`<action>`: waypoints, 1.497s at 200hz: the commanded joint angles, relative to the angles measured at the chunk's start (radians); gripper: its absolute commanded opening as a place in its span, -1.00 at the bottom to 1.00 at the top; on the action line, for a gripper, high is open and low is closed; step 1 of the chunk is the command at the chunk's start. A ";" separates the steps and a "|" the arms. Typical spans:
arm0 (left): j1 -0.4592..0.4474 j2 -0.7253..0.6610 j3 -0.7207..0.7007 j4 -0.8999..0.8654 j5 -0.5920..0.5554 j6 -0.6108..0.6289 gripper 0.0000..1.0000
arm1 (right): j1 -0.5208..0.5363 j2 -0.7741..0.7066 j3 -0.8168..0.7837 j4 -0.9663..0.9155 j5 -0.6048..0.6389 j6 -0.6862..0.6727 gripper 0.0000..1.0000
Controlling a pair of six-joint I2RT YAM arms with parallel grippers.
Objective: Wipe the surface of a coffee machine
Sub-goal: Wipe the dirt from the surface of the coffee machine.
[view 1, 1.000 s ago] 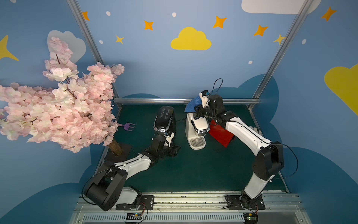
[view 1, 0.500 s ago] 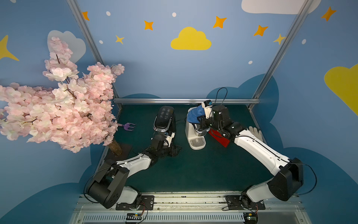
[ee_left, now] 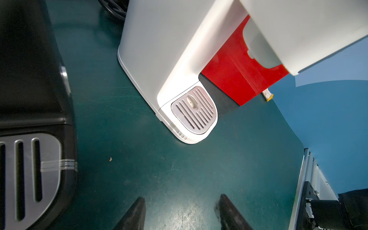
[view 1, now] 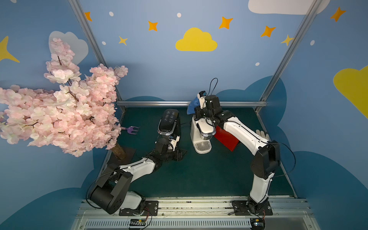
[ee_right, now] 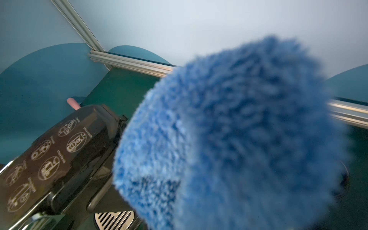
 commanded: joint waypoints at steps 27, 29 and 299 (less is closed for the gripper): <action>0.006 -0.020 -0.003 0.020 0.006 0.012 0.18 | -0.080 0.047 -0.025 -0.144 -0.027 0.050 -1.00; 0.006 -0.021 -0.003 0.018 0.005 0.012 0.18 | -0.082 0.044 -0.029 -0.143 -0.030 0.054 -1.00; 0.006 -0.030 0.001 -0.005 -0.019 0.037 0.18 | -0.161 0.014 -0.431 0.068 -0.417 0.176 -1.00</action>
